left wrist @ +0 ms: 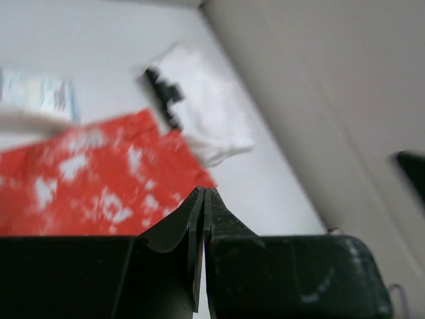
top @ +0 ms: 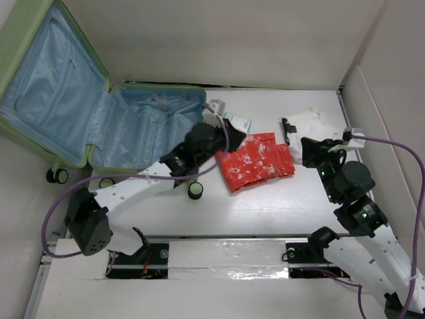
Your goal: Pack the luggage
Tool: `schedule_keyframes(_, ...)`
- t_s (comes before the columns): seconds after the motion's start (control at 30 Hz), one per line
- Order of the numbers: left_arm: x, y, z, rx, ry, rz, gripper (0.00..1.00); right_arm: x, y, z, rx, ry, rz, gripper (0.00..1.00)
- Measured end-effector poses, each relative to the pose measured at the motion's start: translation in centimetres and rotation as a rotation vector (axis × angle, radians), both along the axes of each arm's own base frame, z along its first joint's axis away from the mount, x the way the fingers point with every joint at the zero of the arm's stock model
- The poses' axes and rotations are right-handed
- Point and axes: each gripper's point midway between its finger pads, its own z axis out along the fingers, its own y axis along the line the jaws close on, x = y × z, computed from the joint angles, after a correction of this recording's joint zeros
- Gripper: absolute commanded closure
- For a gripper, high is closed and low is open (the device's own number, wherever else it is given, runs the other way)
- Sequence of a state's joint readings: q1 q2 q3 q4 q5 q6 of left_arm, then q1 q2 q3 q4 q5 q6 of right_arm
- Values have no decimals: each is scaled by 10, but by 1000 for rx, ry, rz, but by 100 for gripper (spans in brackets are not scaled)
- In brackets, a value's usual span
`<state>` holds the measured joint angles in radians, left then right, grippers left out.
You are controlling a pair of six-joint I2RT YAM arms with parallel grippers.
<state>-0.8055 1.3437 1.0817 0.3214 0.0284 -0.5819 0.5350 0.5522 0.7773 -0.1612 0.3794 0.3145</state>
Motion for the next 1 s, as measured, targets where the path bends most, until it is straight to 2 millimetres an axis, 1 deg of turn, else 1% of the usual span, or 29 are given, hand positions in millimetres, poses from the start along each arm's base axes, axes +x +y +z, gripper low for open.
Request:
schedule_keyframes(0.07, -15, -18, -47, 131, 62, 50, 100, -7, -5, 7, 9, -16, -6, 87)
schedule_keyframes(0.1, -23, -24, -68, 181, 87, 54, 100, -11, -8, 11, 15, -27, -6, 82)
schedule_keyframes(0.13, -34, -29, -90, 220, 120, 51, 94, -14, -10, 16, 22, -42, -6, 79)
schedule_keyframes(0.17, -42, -28, -112, 252, 158, 54, 84, -17, -12, 20, 29, -55, -6, 78)
schedule_keyframes(0.2, -46, -20, -135, 276, 198, 70, 78, -20, -13, 23, 34, -66, -7, 76)
schedule_keyframes(0.23, -47, -6, -157, 291, 245, 102, 71, -21, -14, 25, 36, -73, -6, 75)
schedule_keyframes(0.27, -46, 10, -179, 304, 294, 144, 58, -22, -14, 25, 36, -75, -3, 74)
schedule_keyframes(0.3, -45, 27, -198, 319, 336, 187, 53, -22, -13, 25, 34, -74, 1, 71)
schedule_keyframes(0.33, -44, 42, -214, 325, 377, 233, 48, -21, -11, 23, 29, -70, 7, 70)
schedule_keyframes(0.37, -43, 56, -226, 332, 408, 277, 41, -20, -9, 22, 24, -64, 15, 69)
schedule_keyframes(0.4, -44, 62, -232, 335, 422, 296, 38, -19, -7, 20, 18, -58, 24, 67)
schedule_keyframes(0.47, -45, 55, -223, 275, 430, 307, 32, -16, -2, 16, 6, -45, 41, 65)
schedule_keyframes(0.53, -42, 52, -218, 240, 443, 330, 31, -16, 1, 14, -1, -37, 56, 64)
schedule_keyframes(0.6, -36, 50, -219, 224, 459, 360, 30, -17, 4, 14, -3, -39, 73, 63)
schedule_keyframes(0.83, -20, 28, -232, 211, 499, 396, 29, -22, 11, 17, -7, -52, 123, 62)
schedule_keyframes(0.9, -15, 24, -238, 215, 509, 413, 32, -24, 12, 18, -6, -57, 132, 61)
schedule_keyframes(1.0, -8, 23, -253, 237, 533, 453, 34, -26, 12, 20, -3, -65, 140, 61)
